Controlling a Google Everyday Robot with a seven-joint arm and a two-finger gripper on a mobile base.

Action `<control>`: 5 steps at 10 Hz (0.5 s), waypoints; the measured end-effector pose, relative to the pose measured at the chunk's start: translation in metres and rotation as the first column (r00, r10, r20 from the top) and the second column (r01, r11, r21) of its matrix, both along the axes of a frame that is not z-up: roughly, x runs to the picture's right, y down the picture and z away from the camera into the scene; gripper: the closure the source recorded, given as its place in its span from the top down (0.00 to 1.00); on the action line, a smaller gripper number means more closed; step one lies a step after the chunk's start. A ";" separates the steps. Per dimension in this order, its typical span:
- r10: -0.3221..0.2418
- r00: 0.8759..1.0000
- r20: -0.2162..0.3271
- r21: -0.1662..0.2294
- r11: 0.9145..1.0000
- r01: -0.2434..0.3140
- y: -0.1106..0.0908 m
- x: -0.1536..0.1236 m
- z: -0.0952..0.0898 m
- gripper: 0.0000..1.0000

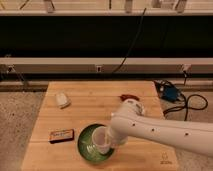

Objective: Place the ceramic cup in the ceramic bowl

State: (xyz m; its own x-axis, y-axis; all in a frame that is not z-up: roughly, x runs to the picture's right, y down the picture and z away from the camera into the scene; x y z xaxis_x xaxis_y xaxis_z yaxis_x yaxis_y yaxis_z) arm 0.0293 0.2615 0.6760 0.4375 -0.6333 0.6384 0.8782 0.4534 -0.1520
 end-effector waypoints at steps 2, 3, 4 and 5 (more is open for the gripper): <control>0.015 1.000 0.024 0.021 1.000 -0.016 -0.002 -0.002 -0.002 0.29; 0.020 0.999 0.035 0.031 0.999 -0.021 -0.002 -0.003 -0.003 0.39; 0.025 0.999 0.043 0.036 0.999 -0.026 -0.003 -0.003 -0.003 0.46; 0.030 0.998 0.056 0.045 0.998 -0.032 -0.004 -0.005 -0.004 0.58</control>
State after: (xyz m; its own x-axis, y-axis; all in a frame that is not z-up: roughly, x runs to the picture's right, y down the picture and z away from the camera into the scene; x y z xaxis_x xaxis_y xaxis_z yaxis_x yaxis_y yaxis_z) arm 0.0242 0.2580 0.6724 0.4220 -0.6490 0.6331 0.8702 0.4858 -0.0821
